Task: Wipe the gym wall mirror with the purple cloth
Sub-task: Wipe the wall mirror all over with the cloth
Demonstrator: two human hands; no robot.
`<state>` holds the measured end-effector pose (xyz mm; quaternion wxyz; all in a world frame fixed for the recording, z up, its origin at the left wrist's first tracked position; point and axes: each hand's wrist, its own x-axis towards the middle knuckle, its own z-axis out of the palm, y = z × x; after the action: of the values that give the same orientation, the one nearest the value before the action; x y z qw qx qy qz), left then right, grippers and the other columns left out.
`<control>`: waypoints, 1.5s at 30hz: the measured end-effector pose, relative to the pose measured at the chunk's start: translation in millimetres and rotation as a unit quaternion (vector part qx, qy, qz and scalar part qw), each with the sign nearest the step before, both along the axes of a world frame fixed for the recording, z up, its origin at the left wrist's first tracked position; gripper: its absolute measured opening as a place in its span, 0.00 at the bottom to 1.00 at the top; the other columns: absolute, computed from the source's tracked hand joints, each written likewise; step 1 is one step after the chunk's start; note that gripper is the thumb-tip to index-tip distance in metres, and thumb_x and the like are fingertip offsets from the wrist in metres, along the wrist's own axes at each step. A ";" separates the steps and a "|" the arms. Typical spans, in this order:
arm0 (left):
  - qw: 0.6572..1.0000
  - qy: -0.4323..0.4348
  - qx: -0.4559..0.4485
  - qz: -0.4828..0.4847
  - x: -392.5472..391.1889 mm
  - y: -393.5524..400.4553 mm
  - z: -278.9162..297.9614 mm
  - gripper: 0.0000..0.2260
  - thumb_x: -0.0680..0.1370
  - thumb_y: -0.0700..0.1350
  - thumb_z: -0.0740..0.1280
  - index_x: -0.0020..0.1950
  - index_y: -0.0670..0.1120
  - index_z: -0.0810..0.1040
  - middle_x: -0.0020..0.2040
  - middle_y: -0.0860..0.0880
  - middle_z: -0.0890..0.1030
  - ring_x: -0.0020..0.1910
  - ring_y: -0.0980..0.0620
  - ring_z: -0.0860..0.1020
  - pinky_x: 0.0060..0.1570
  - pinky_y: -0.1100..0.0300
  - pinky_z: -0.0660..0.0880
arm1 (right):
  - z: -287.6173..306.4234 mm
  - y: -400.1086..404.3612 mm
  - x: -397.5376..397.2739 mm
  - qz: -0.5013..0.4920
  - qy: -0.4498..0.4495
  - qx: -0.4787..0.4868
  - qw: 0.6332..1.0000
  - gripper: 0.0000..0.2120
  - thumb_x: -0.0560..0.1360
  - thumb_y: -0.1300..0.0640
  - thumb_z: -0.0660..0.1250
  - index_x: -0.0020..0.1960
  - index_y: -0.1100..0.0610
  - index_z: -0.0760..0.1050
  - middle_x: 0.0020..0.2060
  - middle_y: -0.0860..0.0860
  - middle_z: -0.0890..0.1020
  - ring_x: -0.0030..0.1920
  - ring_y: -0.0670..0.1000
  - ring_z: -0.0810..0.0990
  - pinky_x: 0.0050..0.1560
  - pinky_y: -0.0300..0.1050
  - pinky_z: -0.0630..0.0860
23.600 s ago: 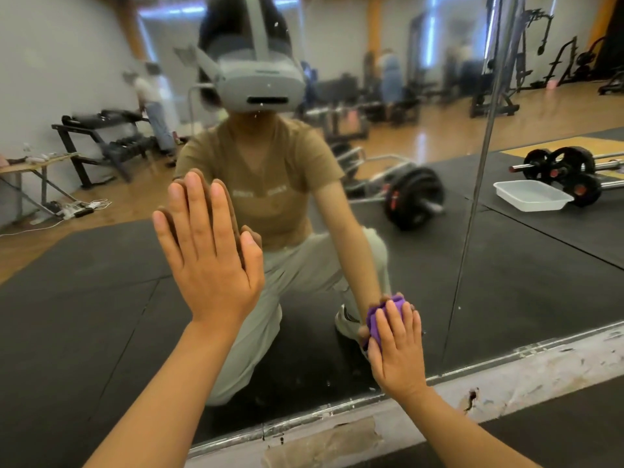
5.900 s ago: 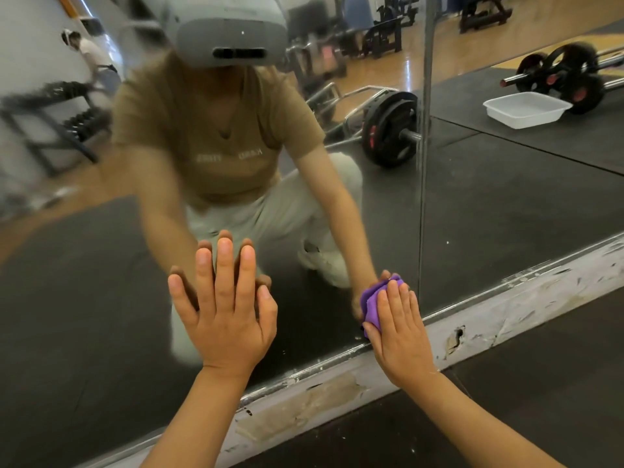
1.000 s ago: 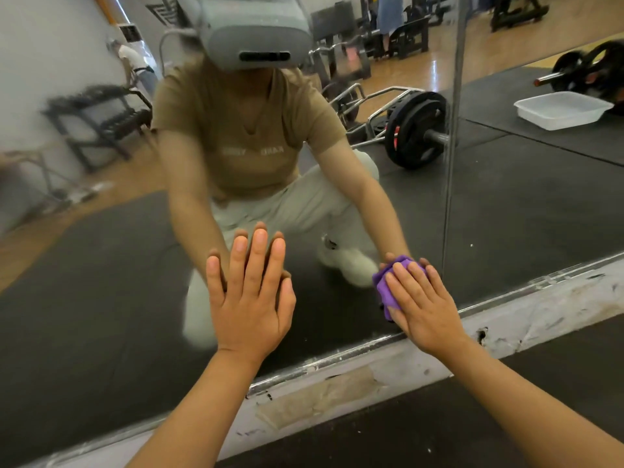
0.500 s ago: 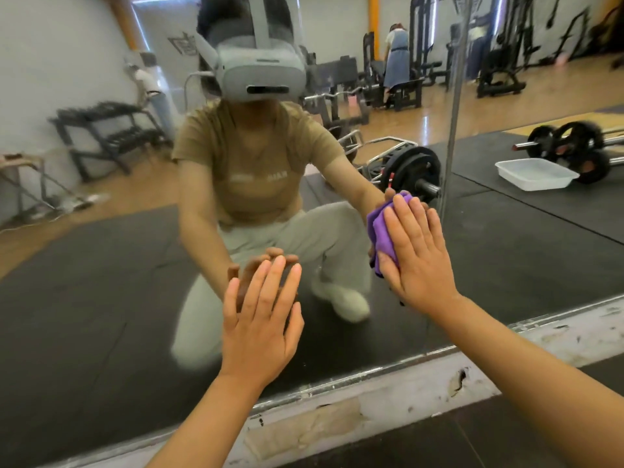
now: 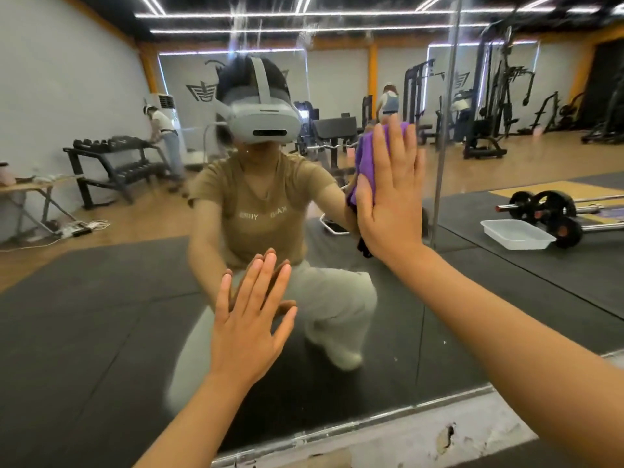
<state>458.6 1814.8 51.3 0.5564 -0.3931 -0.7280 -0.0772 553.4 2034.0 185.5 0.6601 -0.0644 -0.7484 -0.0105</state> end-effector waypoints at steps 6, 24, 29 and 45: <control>1.000 0.013 -0.004 -0.007 -3.3 -1.8 0.2 0.30 0.82 0.56 0.60 0.81 0.46 0.60 0.83 0.46 0.53 0.82 0.49 0.52 0.79 0.45 0.46 | -72.4 12.8 15.9 0.004 -0.266 0.399 0.878 0.29 0.82 0.51 0.55 0.82 0.54 0.53 0.81 0.53 0.54 0.81 0.55 0.50 0.81 0.56 0.45; 0.999 -0.026 0.024 -0.010 0.4 -19.7 12.2 0.33 0.81 0.57 0.61 0.81 0.43 0.58 0.82 0.45 0.57 0.81 0.48 0.57 0.78 0.49 0.52 | 14.5 -26.0 -6.4 0.024 -0.141 0.238 0.961 0.28 0.83 0.53 0.56 0.81 0.60 0.57 0.80 0.59 0.59 0.80 0.61 0.54 0.80 0.56 0.48; 1.000 -0.024 -0.009 0.013 -3.2 -34.0 15.2 0.33 0.81 0.59 0.59 0.81 0.44 0.60 0.82 0.46 0.57 0.80 0.49 0.58 0.78 0.48 0.52 | -15.1 9.2 14.3 0.027 -0.327 0.499 0.802 0.28 0.83 0.51 0.54 0.82 0.55 0.56 0.81 0.51 0.57 0.81 0.52 0.53 0.81 0.53 0.49; 0.999 -0.028 -0.017 -0.011 -9.3 -41.2 20.3 0.34 0.79 0.59 0.62 0.81 0.45 0.61 0.82 0.47 0.59 0.80 0.50 0.58 0.79 0.50 0.50 | 78.3 -58.3 -28.6 0.025 -0.082 0.180 0.980 0.29 0.81 0.53 0.55 0.80 0.61 0.59 0.79 0.59 0.61 0.80 0.60 0.54 0.80 0.53 0.43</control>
<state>449.4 1773.5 71.6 0.5278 -0.4086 -0.7401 -0.0819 524.8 1975.7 263.7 0.5974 0.0758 -0.7871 -0.1337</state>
